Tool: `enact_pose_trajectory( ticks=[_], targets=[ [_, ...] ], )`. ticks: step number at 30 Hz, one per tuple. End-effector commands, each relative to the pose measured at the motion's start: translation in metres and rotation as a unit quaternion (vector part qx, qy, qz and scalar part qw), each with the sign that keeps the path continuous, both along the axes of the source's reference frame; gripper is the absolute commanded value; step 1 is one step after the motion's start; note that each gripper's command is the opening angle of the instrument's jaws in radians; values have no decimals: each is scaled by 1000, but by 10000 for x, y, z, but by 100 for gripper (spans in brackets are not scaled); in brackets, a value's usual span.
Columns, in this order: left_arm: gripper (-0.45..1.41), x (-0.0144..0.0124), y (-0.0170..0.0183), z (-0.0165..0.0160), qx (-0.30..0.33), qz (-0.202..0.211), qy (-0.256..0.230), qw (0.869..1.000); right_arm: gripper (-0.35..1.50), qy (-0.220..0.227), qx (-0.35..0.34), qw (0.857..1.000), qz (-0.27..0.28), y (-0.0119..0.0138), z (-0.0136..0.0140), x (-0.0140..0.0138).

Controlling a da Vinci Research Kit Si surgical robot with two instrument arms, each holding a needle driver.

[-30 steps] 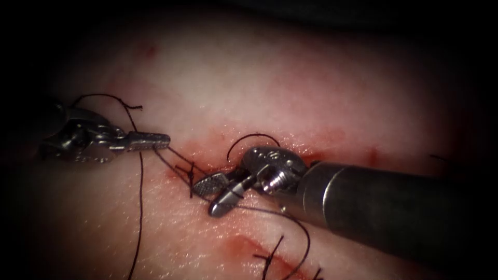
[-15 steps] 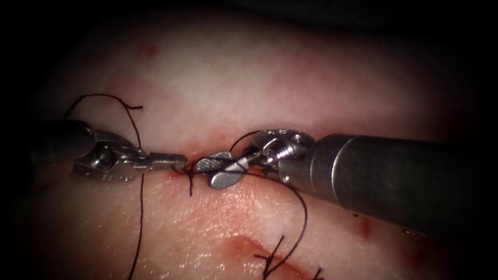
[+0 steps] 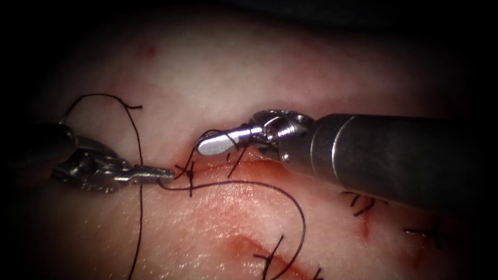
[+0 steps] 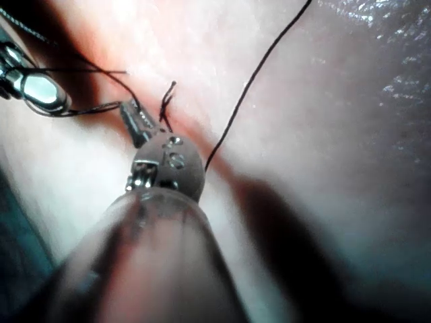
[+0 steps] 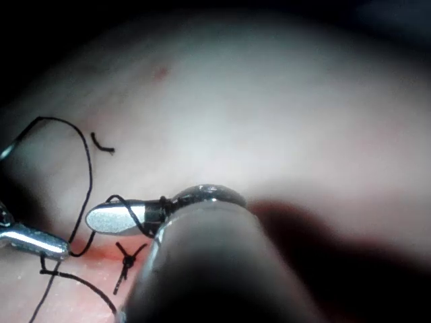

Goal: Wound Closure
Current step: With the left driver, loop the suture counter clockwise twice around the right driver, then grab the suture tail with the right driver.

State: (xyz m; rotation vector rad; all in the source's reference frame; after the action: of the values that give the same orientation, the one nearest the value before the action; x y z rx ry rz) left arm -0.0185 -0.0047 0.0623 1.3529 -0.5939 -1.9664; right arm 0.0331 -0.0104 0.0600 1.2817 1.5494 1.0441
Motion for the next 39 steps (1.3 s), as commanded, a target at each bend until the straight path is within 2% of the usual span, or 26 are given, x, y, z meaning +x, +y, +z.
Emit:
enact_pose_trajectory(
  ticks=[1,3,5,7,10,11,17,18,19,21,22,24,26,30,31,34,37,39],
  targets=[
    [-45,-6,5,5,-2,-1,1,1000,-25,1,-1,1000,-1,1,3,9],
    [-45,-7,6,7,-3,1,-2,1000,-22,2,0,1000,0,-1,3,10],
    [-45,-10,6,12,-6,-7,8,1000,-33,2,-1,1000,0,-6,1,11],
    [-45,-14,7,17,-8,-12,14,1000,-27,2,-1,1000,0,-8,0,13],
    [-45,-18,9,29,-4,-20,19,1000,-28,3,0,1000,2,-11,-3,13],
    [-45,-20,11,39,-5,-26,26,999,-35,3,1,1000,7,-12,-3,13],
    [-45,-30,6,59,-4,-35,29,999,-33,4,25,999,32,-15,0,18],
    [-45,-32,4,61,-6,-36,29,999,-13,4,31,999,44,-16,2,20],
    [-45,-37,-1,63,-7,-42,31,999,34,5,49,996,73,-17,4,25],
    [-45,-41,-6,61,-7,-40,32,999,56,5,61,992,109,-16,7,30],
    [-45,-43,-11,56,-7,-39,30,999,96,3,62,989,134,-16,8,32],
    [-45,-45,-15,50,-6,-39,29,999,120,0,64,984,169,-16,9,35],
    [-45,-48,-20,40,-4,-39,28,999,126,-7,65,975,213,-20,9,37],
    [-45,-53,-26,27,-3,-41,29,999,130,-19,49,967,249,-25,8,31],
    [-45,-55,-30,21,-3,-41,30,999,128,-34,23,960,278,-28,6,25],
    [-45,-59,-36,14,-3,-43,30,999,126,-55,-19,949,309,-34,4,17],
    [-45,-66,-41,6,-3,-44,31,999,126,-78,-77,940,324,-42,1,13],
    [-45,-72,-44,1,0,-46,29,999,128,-104,-86,935,329,-48,0,12]
  ],
)
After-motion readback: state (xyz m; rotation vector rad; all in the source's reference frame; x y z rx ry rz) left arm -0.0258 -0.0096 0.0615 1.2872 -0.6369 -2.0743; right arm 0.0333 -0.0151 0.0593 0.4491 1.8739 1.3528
